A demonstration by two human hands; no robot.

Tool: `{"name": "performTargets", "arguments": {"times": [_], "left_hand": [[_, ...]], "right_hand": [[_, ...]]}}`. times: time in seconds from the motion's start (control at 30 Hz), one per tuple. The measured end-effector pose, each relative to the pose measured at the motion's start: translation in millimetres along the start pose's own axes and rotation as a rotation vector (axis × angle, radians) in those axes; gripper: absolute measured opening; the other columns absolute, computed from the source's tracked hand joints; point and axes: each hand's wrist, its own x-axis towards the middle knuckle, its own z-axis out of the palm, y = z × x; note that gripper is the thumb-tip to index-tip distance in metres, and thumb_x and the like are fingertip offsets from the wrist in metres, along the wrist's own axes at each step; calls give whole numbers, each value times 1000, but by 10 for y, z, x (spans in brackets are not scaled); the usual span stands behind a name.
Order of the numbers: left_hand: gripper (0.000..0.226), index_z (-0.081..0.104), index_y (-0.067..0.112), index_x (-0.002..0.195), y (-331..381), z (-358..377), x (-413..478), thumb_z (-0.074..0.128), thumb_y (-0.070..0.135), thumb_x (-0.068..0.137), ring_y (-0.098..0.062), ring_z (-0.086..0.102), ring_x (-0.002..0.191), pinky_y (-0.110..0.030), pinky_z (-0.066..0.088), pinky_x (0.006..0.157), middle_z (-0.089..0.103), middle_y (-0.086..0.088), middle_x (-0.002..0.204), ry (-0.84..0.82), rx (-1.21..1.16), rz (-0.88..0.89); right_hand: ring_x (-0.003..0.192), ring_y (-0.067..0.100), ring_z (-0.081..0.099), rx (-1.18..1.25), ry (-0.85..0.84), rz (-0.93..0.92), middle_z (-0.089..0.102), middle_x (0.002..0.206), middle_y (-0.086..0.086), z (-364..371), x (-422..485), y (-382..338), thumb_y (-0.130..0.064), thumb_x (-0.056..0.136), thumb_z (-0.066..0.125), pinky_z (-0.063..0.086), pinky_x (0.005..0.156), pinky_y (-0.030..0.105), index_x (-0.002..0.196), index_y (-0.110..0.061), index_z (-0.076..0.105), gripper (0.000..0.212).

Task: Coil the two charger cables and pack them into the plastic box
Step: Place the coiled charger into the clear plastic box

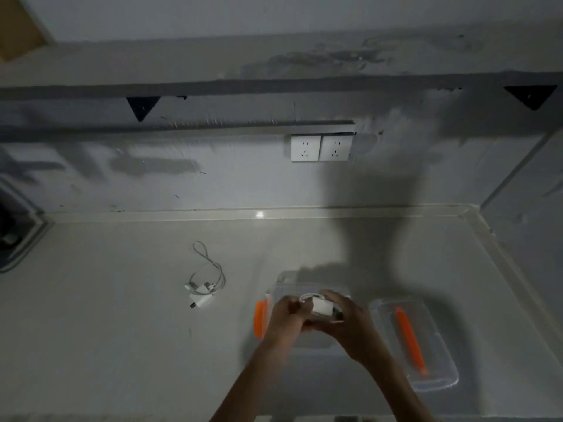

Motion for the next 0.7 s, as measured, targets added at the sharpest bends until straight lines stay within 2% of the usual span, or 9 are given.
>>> {"name": "performTargets", "arguments": {"times": [0.03, 0.1, 0.2, 0.27, 0.3, 0.37, 0.47, 0.53, 0.7], "left_hand": [[25, 67, -7, 101, -110, 59, 35, 60, 14, 92, -29, 73, 82, -44, 61, 77, 72, -26, 98, 6, 88, -11], [31, 71, -2, 95, -311, 122, 130, 56, 25, 91, -28, 73, 82, -47, 60, 78, 74, -22, 93, -16, 361, 7], [39, 68, 10, 97, -457, 137, 141, 50, 45, 92, -26, 70, 87, -37, 57, 80, 71, -10, 95, 94, 627, -22], [29, 65, 14, 102, -416, 94, 96, 50, 39, 94, -27, 66, 97, -27, 48, 79, 68, -7, 101, 283, 738, -19], [21, 62, 16, 106, -387, 54, 78, 52, 30, 94, -28, 62, 104, -29, 44, 81, 66, -7, 108, 395, 749, -2], [27, 54, 16, 119, -385, -85, 107, 53, 19, 93, -32, 55, 112, -37, 44, 89, 58, -10, 118, 501, 763, 30], [43, 40, 11, 133, -511, -306, 261, 53, 20, 93, -36, 52, 114, -44, 45, 93, 50, -17, 125, 436, 807, -60], [44, 38, 10, 135, -602, -415, 346, 50, 25, 96, -32, 56, 112, -39, 47, 93, 52, -17, 127, 342, 864, -98], [45, 38, 14, 142, -731, -591, 431, 43, 23, 98, -29, 57, 120, -37, 44, 98, 57, -11, 135, 182, 799, -100]], "right_hand": [[90, 6, 66, -69, -38, -14, 65, 96, -24, 13, 16, 117, -61, 59, 70, 48, 92, 34, 105, -37, 63, 52], [92, 7, 65, -164, -129, -20, 69, 100, -19, 32, 104, 325, -62, 62, 71, 46, 95, 39, 109, -34, 63, 55], [95, 12, 67, -220, -230, 11, 71, 113, -3, 51, 232, 522, -38, 69, 82, 46, 87, 22, 120, -19, 62, 58], [96, 13, 67, -212, -257, 30, 72, 112, 1, 116, 322, 588, -30, 67, 85, 43, 77, 13, 119, -15, 63, 58], [97, 13, 67, -217, -258, 32, 72, 112, 2, 171, 377, 615, -28, 66, 86, 42, 74, 10, 118, -15, 63, 58], [94, 12, 66, -221, -245, 33, 72, 111, 3, 311, 490, 633, -25, 67, 85, 36, 67, 4, 116, -13, 63, 55], [92, 7, 59, -199, -187, 49, 69, 112, 7, 608, 672, 646, -18, 74, 80, 37, 64, 0, 111, -11, 63, 42], [96, 15, 59, -178, -155, 106, 63, 114, 11, 808, 761, 646, -15, 74, 80, 39, 65, 2, 110, -8, 63, 41], [85, 12, 48, -224, -167, 204, 57, 110, 16, 1178, 859, 720, -17, 73, 81, 35, 49, 3, 111, -4, 63, 44]]}}
